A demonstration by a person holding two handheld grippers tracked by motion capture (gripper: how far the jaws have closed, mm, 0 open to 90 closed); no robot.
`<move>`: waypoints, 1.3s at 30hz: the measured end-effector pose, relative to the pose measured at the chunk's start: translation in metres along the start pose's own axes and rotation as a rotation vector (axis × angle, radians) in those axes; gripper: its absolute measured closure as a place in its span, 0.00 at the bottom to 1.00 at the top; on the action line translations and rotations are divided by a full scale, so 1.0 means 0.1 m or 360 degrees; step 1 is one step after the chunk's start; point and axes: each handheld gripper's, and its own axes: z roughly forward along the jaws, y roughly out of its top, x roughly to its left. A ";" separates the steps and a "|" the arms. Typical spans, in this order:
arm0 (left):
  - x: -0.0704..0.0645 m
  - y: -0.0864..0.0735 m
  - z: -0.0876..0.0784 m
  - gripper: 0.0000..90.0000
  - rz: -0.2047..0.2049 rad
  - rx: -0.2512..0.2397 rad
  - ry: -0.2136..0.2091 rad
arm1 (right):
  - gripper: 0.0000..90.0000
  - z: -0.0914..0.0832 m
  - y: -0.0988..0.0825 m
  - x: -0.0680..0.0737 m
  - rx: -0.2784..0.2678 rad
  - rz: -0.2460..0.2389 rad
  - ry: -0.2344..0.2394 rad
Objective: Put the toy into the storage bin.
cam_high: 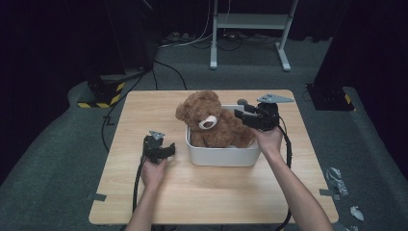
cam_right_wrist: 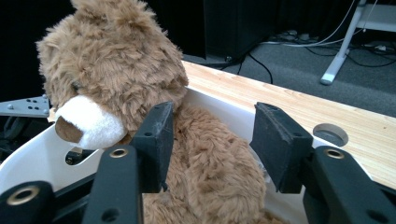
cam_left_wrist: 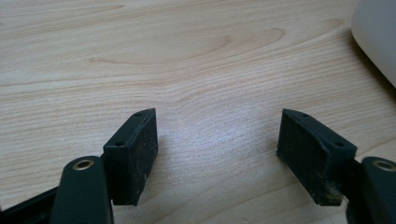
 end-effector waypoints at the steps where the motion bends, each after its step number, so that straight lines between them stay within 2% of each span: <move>1: 0.00 0.00 0.00 0.32 -0.0001 0.0000 0.0000 | 0.52 -0.01 -0.01 0.00 -0.0005 0.0001 -0.0003; 21: 0.00 0.00 0.00 0.32 0.0000 0.0000 0.0001 | 0.45 -0.21 -0.10 -0.09 -0.0070 0.0012 0.0005; 23: 0.00 0.00 0.00 0.32 0.0000 0.0000 0.0001 | 0.44 -0.23 -0.11 -0.08 -0.0078 0.0000 -0.0015; 24: 0.00 0.00 0.00 0.32 0.0000 0.0000 0.0001 | 0.42 -0.23 -0.11 -0.07 -0.0086 -0.0008 -0.0047; 28: 0.00 0.00 0.00 0.32 0.0000 0.0000 0.0001 | 0.40 -0.25 -0.12 -0.07 -0.0107 -0.0019 -0.0077; 39: 0.00 0.00 0.00 0.32 0.0000 0.0001 0.0000 | 0.36 -0.30 -0.12 -0.04 -0.0155 -0.0026 -0.0101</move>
